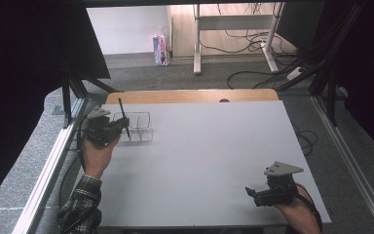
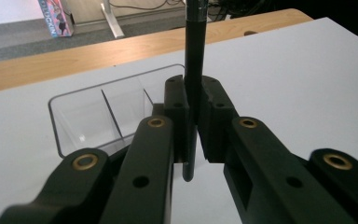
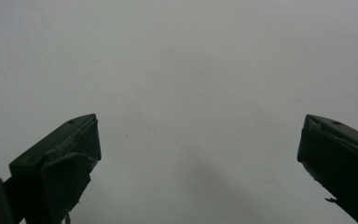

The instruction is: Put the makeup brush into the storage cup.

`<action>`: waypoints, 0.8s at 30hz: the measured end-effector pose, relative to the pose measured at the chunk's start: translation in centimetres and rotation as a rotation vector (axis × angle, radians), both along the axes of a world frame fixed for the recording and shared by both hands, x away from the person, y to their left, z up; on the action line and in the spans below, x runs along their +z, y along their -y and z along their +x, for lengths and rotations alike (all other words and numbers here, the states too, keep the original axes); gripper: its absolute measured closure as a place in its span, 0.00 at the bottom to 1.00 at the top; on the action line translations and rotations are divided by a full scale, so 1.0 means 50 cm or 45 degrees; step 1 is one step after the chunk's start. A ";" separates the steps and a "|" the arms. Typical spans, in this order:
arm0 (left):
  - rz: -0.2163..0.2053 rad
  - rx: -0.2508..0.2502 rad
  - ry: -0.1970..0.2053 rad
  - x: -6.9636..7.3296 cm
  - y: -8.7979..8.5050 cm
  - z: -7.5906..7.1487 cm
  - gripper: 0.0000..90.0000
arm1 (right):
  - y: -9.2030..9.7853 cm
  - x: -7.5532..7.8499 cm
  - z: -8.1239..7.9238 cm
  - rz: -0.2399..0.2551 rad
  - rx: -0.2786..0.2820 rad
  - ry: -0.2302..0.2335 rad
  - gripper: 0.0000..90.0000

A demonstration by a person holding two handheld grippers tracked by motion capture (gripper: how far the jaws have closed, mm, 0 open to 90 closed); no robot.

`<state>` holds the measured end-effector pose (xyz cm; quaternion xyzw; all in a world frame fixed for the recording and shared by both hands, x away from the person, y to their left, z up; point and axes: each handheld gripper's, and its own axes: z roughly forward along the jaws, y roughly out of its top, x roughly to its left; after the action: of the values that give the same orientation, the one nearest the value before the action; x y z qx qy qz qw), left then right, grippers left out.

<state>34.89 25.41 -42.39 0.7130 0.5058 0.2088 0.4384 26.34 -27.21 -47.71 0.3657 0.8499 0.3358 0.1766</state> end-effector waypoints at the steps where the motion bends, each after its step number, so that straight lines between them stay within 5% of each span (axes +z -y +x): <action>1: 0.000 0.003 0.002 0.002 -0.001 0.002 0.92 | 0.000 0.000 0.000 0.001 0.000 -0.001 0.00; 24: 0.038 0.071 0.040 0.017 -0.003 0.063 0.92 | -0.002 -0.007 0.004 -0.017 0.006 -0.038 0.00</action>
<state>38.02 25.54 -41.56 0.7018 0.5153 0.2396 0.4296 26.53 -27.11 -48.07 0.3675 0.8556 0.3249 0.1654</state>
